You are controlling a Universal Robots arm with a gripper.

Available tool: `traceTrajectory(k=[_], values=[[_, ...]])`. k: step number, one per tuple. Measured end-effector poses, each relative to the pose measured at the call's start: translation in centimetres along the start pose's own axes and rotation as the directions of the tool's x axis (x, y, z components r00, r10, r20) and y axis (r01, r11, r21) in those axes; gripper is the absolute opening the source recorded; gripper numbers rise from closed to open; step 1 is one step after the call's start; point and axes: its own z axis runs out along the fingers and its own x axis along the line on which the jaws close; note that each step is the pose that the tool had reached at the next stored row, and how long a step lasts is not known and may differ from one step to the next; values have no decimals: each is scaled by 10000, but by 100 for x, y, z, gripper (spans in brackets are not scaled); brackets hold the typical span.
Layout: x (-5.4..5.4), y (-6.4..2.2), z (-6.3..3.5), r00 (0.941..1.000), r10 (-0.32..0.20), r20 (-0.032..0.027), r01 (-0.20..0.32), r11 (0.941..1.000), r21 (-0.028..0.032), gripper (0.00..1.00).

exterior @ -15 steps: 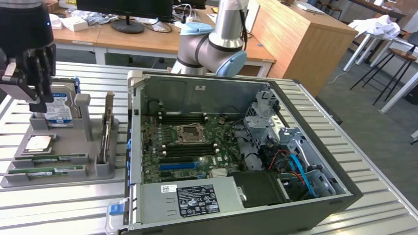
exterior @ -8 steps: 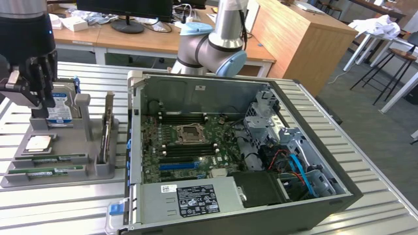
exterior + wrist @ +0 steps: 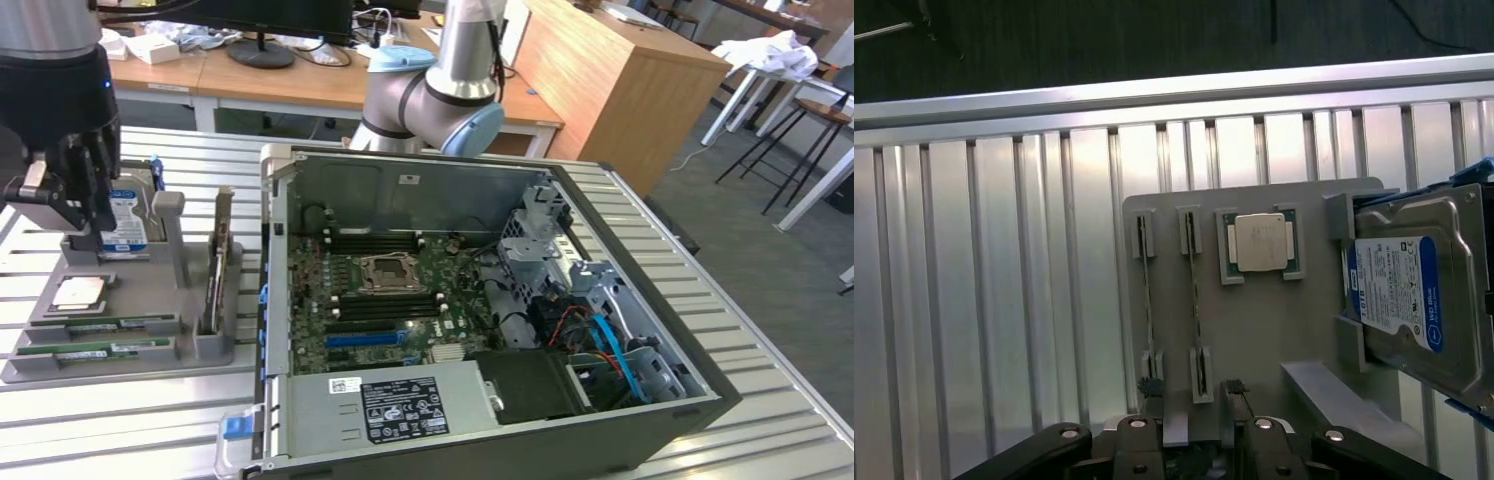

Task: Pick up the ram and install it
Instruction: 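Pick up the ram and move it above insertion slot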

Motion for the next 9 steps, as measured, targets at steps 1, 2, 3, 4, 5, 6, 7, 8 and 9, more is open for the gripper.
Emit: traceTrajectory(k=[1,2,3,4,5,6,7,8,9], values=[[0,-1,17,10000,-1,-1,1,10000,-1,36],[-1,-1,35,10000,0,0,0,10000,0,36],[-2,-1,52,10000,-1,1,1,10000,0,36],[-2,-2,70,10000,-1,1,1,10000,0,36],[-3,-2,87,10000,-1,1,1,10000,0,36],[-3,-3,104,10000,-1,0,1,10000,0,36],[-4,-3,121,10000,-1,1,1,10000,1,36],[-5,-3,138,10000,-2,1,2,10000,1,36],[-5,-4,154,10000,-2,0,2,10000,0,36]])
